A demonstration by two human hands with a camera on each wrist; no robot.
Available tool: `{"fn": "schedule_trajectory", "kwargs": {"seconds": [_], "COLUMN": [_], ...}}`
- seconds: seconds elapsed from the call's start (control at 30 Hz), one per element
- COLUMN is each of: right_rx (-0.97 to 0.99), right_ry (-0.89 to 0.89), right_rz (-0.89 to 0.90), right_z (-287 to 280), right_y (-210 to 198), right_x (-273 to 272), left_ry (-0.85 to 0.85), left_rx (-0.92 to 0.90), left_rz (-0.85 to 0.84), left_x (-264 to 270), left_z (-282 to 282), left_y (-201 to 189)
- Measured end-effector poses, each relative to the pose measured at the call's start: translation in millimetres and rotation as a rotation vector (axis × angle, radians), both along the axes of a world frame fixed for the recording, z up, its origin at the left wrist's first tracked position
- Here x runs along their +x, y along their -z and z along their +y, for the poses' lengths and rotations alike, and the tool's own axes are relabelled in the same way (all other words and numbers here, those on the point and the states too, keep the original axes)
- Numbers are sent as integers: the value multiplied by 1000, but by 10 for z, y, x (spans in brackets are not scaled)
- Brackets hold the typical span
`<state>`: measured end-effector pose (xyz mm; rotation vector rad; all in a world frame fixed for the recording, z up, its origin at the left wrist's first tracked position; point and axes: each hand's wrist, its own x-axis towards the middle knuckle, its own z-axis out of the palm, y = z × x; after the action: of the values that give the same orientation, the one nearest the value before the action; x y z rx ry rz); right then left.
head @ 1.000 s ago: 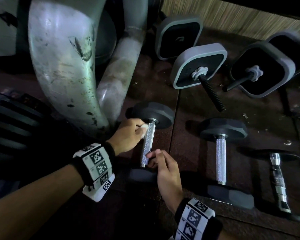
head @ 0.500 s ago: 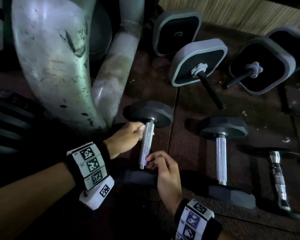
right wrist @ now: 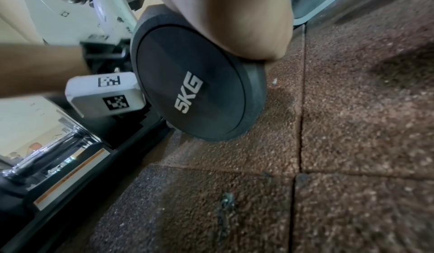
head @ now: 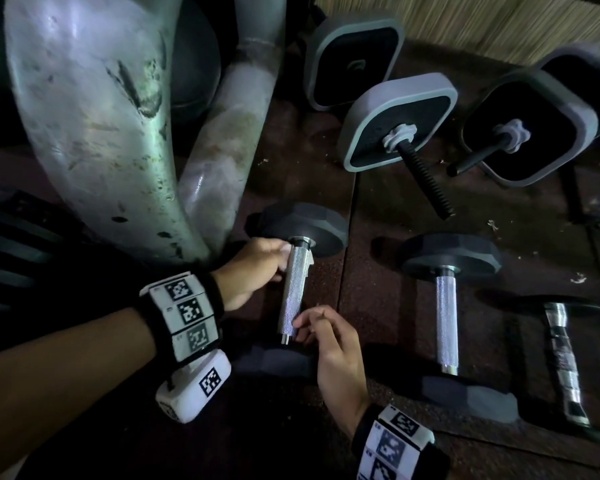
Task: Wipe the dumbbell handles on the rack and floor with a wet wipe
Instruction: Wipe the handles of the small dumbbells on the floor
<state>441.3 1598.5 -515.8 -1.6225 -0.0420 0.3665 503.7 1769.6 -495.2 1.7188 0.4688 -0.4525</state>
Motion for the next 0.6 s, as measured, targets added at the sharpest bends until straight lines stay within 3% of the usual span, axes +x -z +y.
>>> {"fn": "schedule_trajectory", "kwargs": {"seconds": [0.23, 0.43, 0.6], "right_rx": [-1, -62, -48], "right_ry": [3, -20, -8], "right_rz": [7, -17, -32], "right_z": [3, 9, 16], "right_y": [4, -13, 15], "right_x": [2, 17, 14], "left_ry": [42, 30, 59], "left_rx": [108, 34, 189], "left_rz": [-106, -76, -95], "left_x": [-222, -205, -335], "left_z": [56, -37, 49], "left_y": [-5, -43, -35]}}
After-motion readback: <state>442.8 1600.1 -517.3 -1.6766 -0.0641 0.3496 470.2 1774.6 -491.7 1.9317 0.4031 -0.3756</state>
